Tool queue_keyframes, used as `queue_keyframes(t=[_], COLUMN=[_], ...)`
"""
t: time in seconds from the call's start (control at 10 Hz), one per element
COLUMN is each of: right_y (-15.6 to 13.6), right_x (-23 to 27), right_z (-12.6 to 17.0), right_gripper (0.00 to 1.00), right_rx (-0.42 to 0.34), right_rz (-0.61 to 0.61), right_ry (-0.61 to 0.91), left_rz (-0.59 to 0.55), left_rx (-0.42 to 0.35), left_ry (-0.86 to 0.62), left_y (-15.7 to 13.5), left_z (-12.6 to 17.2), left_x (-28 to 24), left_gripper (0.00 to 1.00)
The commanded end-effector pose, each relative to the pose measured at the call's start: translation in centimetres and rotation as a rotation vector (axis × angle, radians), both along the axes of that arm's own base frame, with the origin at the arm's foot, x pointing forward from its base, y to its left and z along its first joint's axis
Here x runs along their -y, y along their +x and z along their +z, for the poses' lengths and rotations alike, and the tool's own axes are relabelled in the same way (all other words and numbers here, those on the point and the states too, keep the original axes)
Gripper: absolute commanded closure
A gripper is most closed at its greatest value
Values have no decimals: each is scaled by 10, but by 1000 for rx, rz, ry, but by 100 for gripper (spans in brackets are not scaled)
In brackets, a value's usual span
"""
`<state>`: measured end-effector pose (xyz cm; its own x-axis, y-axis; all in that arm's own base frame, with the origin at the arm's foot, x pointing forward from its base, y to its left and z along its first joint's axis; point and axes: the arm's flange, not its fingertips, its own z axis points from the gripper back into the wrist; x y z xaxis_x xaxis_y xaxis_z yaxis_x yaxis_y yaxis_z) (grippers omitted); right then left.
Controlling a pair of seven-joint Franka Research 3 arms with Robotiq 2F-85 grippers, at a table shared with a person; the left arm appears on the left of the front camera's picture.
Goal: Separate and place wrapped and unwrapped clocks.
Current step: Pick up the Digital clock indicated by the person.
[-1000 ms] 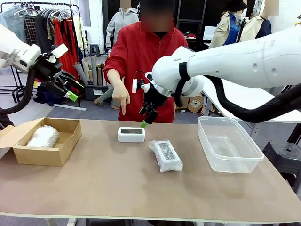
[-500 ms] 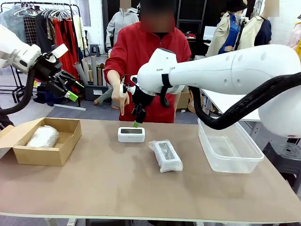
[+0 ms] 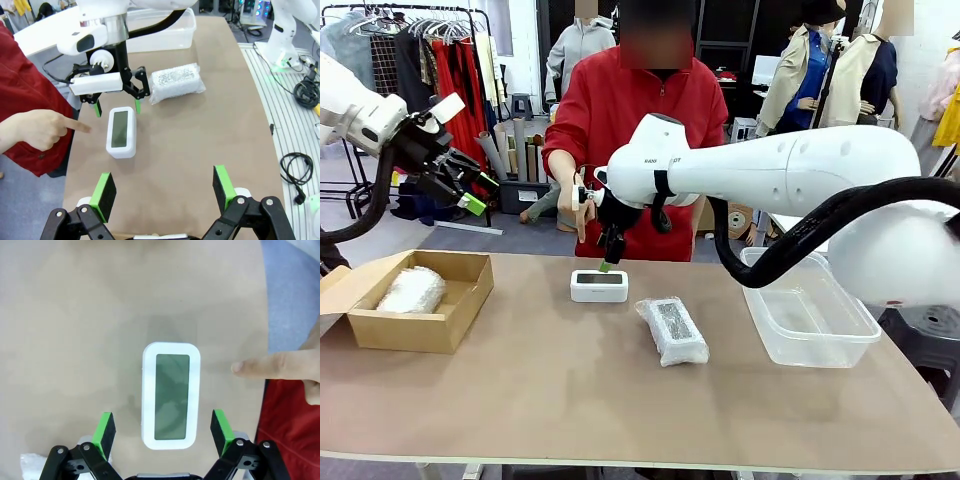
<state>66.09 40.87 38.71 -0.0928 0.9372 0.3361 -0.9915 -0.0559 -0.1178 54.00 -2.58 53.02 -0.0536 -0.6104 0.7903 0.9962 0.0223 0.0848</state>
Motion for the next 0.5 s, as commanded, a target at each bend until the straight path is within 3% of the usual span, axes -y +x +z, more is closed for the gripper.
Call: queue_keyframes(t=[0.0, 0.4], right_y=[20, 38], right_x=[-9, -1], right_z=[2, -17], right_gripper=[0, 0], right_rx=[28, -7], right_rz=[3, -27], right_ry=[-22, -27], left_rz=[7, 7], left_rx=[5, 5], left_ry=[-1, -1], left_y=[-1, -1], left_z=[2, 2], left_x=[-1, -1], left_gripper=[0, 0])
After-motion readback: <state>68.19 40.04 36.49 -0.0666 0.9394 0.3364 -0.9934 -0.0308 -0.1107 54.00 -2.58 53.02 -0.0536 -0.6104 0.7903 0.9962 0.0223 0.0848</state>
